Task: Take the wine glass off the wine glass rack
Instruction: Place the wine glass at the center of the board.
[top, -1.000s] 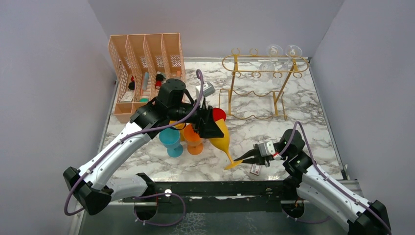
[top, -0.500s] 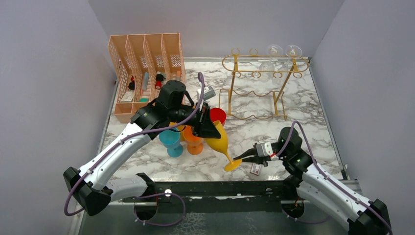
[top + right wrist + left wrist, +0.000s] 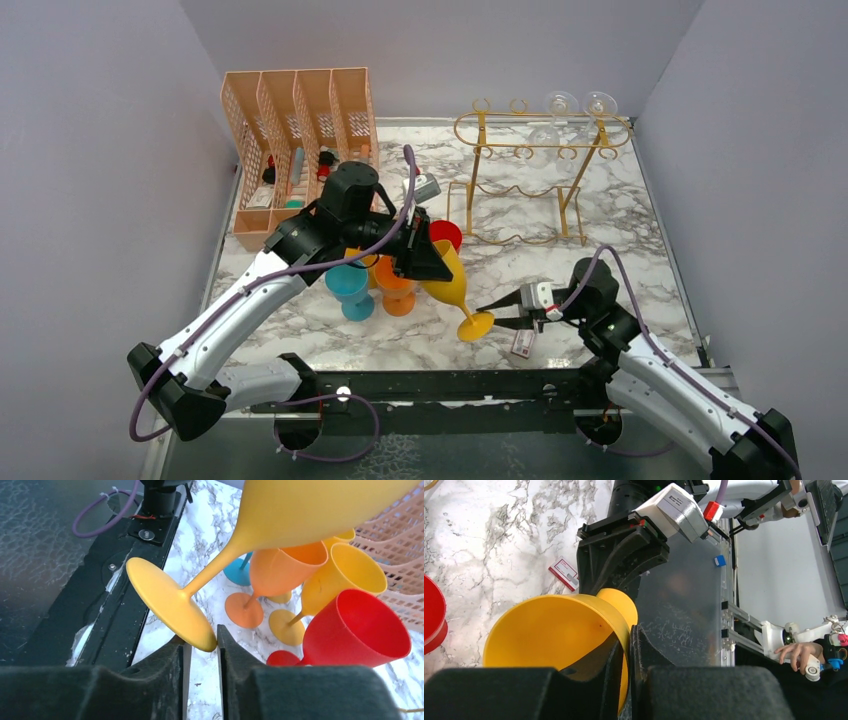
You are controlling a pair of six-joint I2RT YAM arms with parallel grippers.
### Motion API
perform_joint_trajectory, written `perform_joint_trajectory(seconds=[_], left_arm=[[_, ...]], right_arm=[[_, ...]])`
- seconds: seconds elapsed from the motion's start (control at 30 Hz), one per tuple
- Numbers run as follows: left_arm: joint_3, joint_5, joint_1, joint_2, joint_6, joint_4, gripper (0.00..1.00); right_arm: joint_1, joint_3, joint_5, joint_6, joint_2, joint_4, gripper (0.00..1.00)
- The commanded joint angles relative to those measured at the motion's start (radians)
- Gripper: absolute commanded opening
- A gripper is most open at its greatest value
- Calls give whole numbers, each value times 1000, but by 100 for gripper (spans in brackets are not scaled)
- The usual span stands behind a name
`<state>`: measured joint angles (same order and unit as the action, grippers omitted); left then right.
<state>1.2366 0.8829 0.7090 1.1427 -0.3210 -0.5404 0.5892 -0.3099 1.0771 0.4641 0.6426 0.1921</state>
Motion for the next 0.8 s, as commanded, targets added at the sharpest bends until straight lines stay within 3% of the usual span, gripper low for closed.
perform_joint_trajectory(seconds=[0.0, 0.3, 0.53, 0.63, 0.77], left_arm=[[8, 7, 6, -27, 12, 40, 0], [49, -130, 6, -41, 57, -24, 0], [43, -258, 21, -37, 106, -57, 0], [32, -368, 95, -35, 125, -56, 0], [41, -584, 298, 20, 151, -60, 0]], right_arm=[[-2, -24, -29, -33, -16, -43, 31], [-2, -52, -113, -111, -100, -80, 51], [-2, -39, -232, -167, -222, -79, 54], [-2, -17, -354, -221, -293, -62, 54], [-2, 27, -560, -310, -398, -31, 58]])
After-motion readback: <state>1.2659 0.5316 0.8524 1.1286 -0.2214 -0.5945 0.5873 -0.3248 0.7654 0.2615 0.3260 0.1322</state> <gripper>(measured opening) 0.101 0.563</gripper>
